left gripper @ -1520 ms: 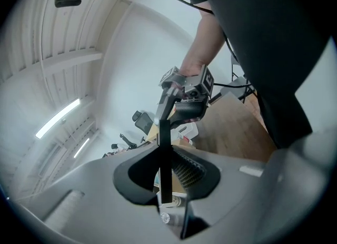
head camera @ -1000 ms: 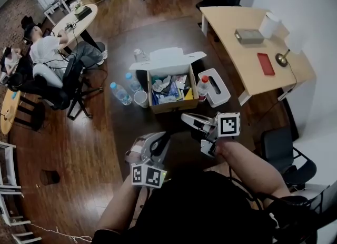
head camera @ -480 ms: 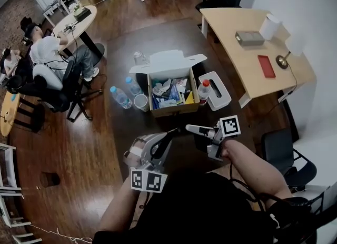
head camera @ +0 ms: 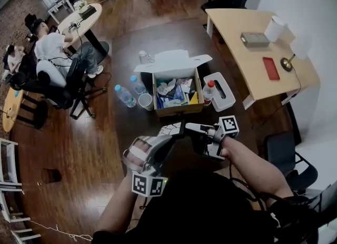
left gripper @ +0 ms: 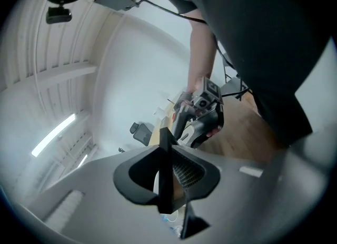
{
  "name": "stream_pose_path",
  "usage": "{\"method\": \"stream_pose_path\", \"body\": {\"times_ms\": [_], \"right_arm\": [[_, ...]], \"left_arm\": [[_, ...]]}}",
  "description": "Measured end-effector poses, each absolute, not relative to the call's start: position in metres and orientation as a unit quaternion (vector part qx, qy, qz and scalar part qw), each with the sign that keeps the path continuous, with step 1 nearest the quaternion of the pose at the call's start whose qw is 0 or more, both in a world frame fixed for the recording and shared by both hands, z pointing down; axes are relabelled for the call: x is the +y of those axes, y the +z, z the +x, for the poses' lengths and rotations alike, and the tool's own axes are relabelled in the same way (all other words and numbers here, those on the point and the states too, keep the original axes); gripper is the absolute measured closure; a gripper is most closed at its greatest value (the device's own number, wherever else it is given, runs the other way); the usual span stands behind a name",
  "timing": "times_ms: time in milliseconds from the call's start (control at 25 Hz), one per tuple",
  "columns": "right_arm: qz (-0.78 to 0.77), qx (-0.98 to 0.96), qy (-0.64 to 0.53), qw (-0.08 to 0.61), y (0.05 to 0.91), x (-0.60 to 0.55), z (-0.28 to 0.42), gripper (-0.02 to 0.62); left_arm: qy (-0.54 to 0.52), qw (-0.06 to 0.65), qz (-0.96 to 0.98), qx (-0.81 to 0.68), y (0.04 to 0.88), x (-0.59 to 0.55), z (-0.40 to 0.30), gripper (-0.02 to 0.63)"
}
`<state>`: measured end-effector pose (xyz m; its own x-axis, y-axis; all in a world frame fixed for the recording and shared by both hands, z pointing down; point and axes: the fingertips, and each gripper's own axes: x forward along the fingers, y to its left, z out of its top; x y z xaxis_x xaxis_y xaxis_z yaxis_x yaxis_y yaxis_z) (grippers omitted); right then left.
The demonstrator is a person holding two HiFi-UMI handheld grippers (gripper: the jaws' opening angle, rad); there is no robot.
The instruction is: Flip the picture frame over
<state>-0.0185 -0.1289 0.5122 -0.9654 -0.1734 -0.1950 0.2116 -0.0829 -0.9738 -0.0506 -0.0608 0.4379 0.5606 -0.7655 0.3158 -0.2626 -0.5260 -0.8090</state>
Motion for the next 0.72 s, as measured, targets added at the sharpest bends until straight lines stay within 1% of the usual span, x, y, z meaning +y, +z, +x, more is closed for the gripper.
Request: {"method": "stream_pose_path", "body": {"times_ms": [400,560,720], "right_arm": [[0.055,0.645,-0.752,0.125,0.508,-0.116,-0.030,0.417],[0.078,0.634,-0.759,0.127,0.504,-0.110,-0.034,0.402],[0.086,0.623,-0.766,0.132,0.502,-0.110,-0.036,0.406]], "left_arm": [[-0.365,0.441,-0.781,0.251,0.433,-0.042,-0.049,0.539],[-0.361,0.456,-0.778,0.237,0.432,-0.035,-0.044,0.538],[-0.360,0.465,-0.774,0.234,0.428,-0.033,-0.043,0.538]]}}
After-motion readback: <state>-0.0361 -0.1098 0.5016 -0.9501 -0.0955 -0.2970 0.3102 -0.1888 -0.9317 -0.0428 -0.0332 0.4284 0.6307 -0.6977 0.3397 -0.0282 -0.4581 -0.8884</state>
